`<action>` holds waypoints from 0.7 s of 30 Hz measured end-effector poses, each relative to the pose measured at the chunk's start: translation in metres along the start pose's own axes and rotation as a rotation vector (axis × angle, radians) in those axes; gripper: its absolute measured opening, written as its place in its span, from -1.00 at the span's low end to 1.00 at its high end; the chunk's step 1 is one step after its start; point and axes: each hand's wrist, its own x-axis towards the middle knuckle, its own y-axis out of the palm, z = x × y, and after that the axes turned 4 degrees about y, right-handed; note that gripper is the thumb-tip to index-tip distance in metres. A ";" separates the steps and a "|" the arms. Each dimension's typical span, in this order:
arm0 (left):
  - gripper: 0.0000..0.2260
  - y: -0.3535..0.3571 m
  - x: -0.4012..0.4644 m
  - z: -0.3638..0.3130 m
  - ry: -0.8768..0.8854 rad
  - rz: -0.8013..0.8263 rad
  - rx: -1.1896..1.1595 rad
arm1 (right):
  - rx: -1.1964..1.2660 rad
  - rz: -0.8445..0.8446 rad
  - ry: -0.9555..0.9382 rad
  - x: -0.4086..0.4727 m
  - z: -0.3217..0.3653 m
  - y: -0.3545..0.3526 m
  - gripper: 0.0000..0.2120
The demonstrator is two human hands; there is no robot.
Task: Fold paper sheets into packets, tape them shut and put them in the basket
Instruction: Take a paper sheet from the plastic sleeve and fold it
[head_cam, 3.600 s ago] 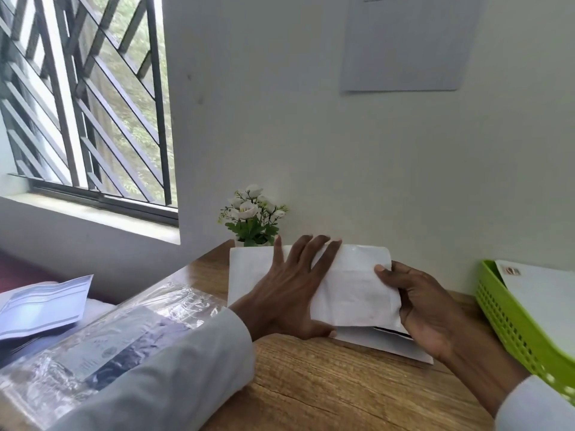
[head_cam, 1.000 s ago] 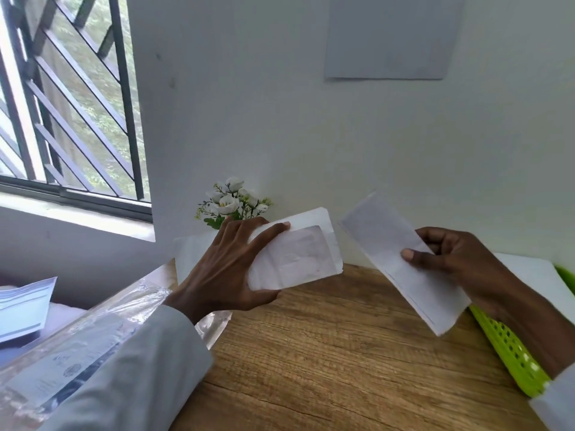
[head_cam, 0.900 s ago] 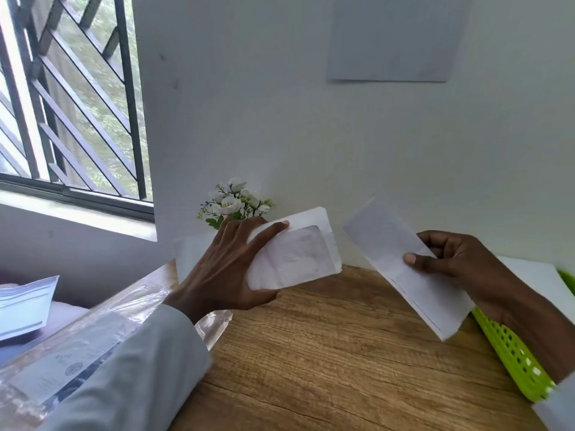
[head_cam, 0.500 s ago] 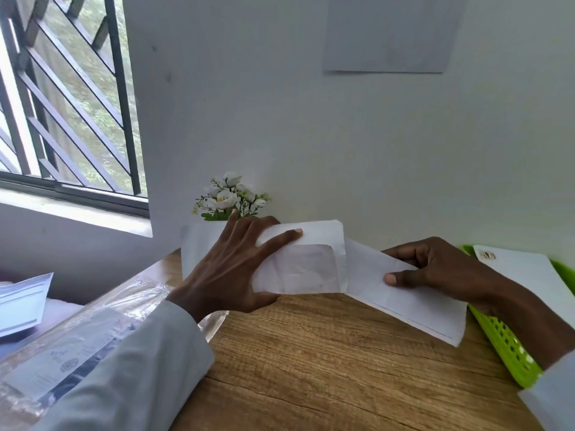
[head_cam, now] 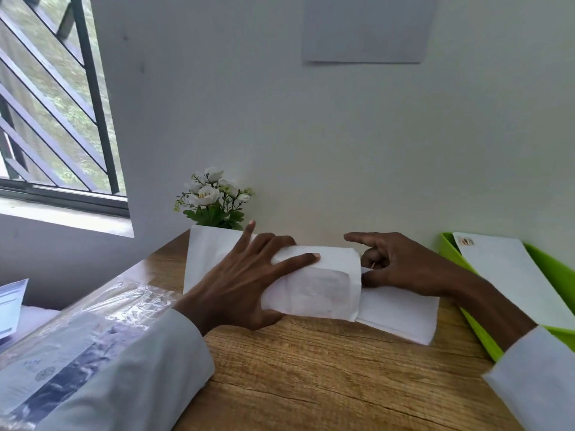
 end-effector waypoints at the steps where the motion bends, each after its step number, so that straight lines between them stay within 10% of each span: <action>1: -0.10 0.000 -0.001 0.002 -0.007 0.003 -0.004 | 0.013 0.012 0.008 -0.002 -0.001 -0.005 -0.37; 8: -0.11 0.001 -0.002 0.005 0.002 0.006 0.005 | 0.102 0.052 0.048 -0.010 -0.009 -0.017 -0.92; 21: -0.15 -0.001 -0.001 0.003 -0.006 -0.008 -0.031 | 0.134 -0.059 0.066 -0.010 -0.009 -0.019 -0.85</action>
